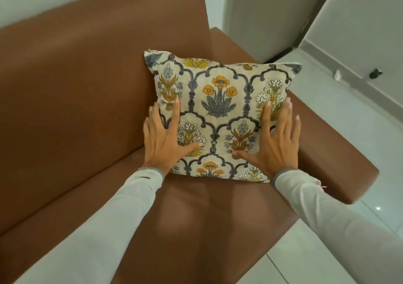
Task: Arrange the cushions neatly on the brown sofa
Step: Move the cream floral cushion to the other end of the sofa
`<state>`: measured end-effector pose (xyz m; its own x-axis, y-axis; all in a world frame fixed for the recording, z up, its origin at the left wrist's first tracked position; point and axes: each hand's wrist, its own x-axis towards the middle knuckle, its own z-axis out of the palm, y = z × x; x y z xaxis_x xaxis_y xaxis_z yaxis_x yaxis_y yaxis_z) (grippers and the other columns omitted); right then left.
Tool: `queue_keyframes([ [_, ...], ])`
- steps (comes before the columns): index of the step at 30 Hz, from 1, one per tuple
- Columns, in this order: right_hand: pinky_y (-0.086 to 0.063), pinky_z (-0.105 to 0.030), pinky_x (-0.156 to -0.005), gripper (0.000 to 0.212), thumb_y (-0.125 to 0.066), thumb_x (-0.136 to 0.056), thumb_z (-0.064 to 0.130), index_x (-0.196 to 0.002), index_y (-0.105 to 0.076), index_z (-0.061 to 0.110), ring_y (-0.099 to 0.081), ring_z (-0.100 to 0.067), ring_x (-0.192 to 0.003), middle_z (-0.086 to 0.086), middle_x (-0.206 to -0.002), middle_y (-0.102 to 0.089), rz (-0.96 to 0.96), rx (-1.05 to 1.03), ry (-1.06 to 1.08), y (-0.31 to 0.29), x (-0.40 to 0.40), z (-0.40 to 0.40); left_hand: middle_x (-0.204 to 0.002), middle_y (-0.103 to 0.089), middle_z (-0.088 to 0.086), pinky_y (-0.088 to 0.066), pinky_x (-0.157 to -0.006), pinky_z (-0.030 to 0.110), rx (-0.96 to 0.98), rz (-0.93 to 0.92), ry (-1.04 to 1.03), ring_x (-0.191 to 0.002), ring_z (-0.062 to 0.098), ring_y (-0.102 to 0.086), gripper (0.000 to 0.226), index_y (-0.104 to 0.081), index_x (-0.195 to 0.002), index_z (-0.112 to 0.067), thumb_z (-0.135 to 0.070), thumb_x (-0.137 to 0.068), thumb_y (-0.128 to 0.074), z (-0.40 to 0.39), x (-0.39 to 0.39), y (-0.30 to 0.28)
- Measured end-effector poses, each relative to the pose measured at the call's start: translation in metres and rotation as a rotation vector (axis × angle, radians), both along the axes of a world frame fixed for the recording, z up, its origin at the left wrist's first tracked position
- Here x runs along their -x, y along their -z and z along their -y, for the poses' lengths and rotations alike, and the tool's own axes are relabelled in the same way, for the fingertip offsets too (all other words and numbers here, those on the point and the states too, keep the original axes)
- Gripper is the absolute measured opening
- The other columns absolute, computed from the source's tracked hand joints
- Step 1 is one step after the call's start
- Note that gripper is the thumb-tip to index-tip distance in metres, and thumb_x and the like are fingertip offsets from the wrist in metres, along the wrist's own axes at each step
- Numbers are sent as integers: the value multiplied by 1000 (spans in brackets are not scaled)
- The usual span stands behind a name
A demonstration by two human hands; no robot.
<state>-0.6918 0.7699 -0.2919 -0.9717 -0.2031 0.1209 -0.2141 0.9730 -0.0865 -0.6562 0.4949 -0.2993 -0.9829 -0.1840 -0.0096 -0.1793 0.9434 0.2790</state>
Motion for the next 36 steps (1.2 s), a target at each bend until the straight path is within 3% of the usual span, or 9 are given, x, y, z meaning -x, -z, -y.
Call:
queue_keyframes([
  [2, -11, -70, -129, 153, -71, -59, 93, -171, -8, 9, -12, -54, -162, -39, -172, -7, -83, -75, -106, -6, 8, 3, -175, 2, 36, -15, -132, 62, 156, -75, 83, -164, 51, -3, 139, 0, -173, -21, -96, -71, -57, -3, 4, -7],
  [4, -12, -71, -129, 154, -73, -58, 93, -171, -8, 12, -11, -52, -163, -36, -174, -7, -114, -145, -180, -12, 18, 6, -174, 8, 35, -17, -133, 61, 208, -67, 193, -164, 50, 2, 145, 5, -172, -16, -97, -69, -58, -2, 13, -12],
  [8, -13, -71, -129, 152, -72, -59, 92, -172, -5, 15, -10, -50, -164, -34, -175, -6, -98, -210, -207, -16, 26, 8, -173, 23, 33, -12, -134, 60, 215, 52, 279, -163, 50, 14, 156, 28, -163, -21, -92, -65, -71, -3, 34, -17],
  [13, -16, -74, -127, 150, -71, -61, 92, -172, -8, 13, -13, -51, -163, -36, -174, -8, -95, -256, -192, -7, 23, 5, -173, 27, 29, -14, -134, 61, 253, 89, 309, -163, 48, 17, 156, 37, -158, -26, -94, -65, -69, -5, 48, -15],
  [15, -16, -75, -126, 151, -72, -61, 92, -172, -7, 12, -13, -52, -163, -36, -174, -8, -94, -269, -195, -6, 23, 8, -174, 21, 30, -13, -135, 58, 314, 49, 285, -164, 47, 12, 152, 33, -161, -25, -98, -67, -61, -3, 41, -13],
  [21, -13, -75, -127, 142, -60, -70, 93, -171, -6, 10, -12, -53, -163, -36, -174, -7, -79, -288, -221, -23, 12, 29, -178, 0, 27, -21, -131, 62, 393, -127, 278, -166, 44, -8, 125, -3, -173, -21, -96, -82, -44, 15, -5, -18],
  [28, -14, -77, -125, 132, -65, -73, 84, -171, -13, 12, -17, -52, -162, -34, -175, -12, -152, -297, -418, -67, -26, 138, -178, -10, 25, -23, -127, 68, 398, -160, 155, -165, 43, -16, 110, -14, -173, -22, -86, -90, -47, 107, -105, -49],
  [36, -16, -76, -124, 119, -38, -83, 90, -172, -11, 15, -21, -50, -162, -32, -175, -16, -166, -239, -683, -100, -164, 341, -179, -14, 18, -18, -125, 74, 501, -127, -134, -164, 43, -17, 104, -19, -172, -24, -88, -92, -37, 279, -323, -87],
])
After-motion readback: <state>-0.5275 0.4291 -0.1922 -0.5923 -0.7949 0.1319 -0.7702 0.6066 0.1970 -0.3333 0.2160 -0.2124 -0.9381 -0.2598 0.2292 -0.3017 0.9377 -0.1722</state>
